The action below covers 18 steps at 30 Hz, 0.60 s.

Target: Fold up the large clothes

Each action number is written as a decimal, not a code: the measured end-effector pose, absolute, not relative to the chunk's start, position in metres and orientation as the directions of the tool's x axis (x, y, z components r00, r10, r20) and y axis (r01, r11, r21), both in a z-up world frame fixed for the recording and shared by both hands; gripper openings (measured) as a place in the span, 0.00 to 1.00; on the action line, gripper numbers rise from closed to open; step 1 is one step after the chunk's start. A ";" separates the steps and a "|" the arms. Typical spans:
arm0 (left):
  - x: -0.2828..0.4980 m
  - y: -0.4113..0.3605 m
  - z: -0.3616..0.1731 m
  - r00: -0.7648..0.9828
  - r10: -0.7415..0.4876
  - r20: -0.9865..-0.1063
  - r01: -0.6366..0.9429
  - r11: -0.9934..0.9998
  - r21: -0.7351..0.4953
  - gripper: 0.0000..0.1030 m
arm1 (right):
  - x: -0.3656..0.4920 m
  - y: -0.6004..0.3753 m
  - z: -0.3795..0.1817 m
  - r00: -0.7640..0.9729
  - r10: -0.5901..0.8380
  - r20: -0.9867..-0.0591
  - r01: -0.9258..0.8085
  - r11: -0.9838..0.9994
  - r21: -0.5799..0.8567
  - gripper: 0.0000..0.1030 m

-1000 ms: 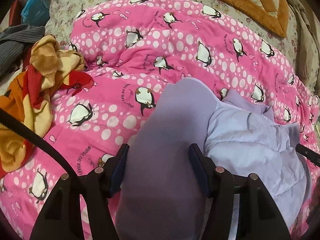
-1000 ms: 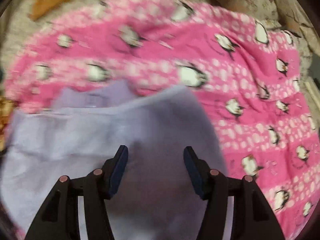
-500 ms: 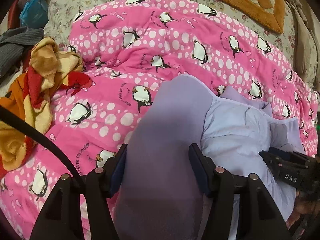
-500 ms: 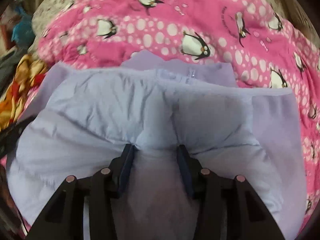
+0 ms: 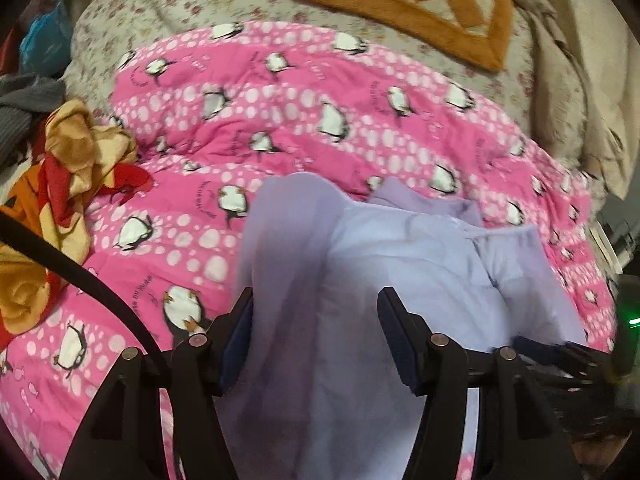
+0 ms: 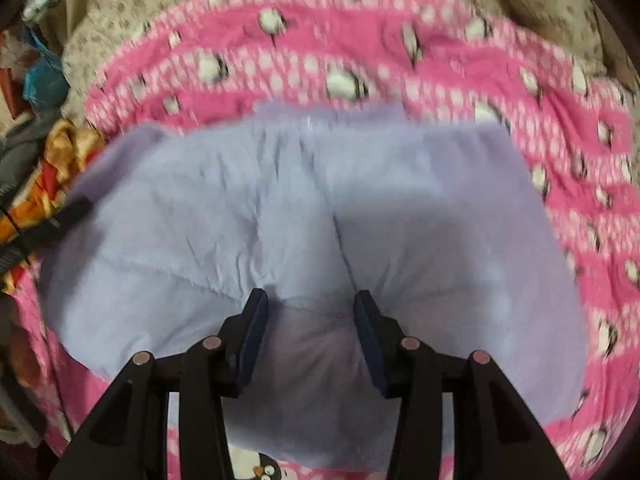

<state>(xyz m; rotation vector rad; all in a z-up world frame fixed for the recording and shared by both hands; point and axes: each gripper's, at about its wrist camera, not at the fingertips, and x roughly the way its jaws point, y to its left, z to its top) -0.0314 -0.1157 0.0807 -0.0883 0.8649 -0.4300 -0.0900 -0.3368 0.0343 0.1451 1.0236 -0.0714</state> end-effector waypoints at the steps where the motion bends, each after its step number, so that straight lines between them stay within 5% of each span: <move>1: -0.036 -0.118 0.082 0.567 -0.405 -0.717 0.346 0.907 -0.239 0.30 | -0.090 -0.333 0.029 0.510 -0.010 -0.860 0.123 0.990 0.062 0.45; 18: -0.050 -0.135 0.063 0.575 -0.342 -0.743 0.393 0.912 -0.115 0.30 | -0.120 -0.323 0.083 0.502 -0.043 -0.864 0.182 0.982 0.057 0.51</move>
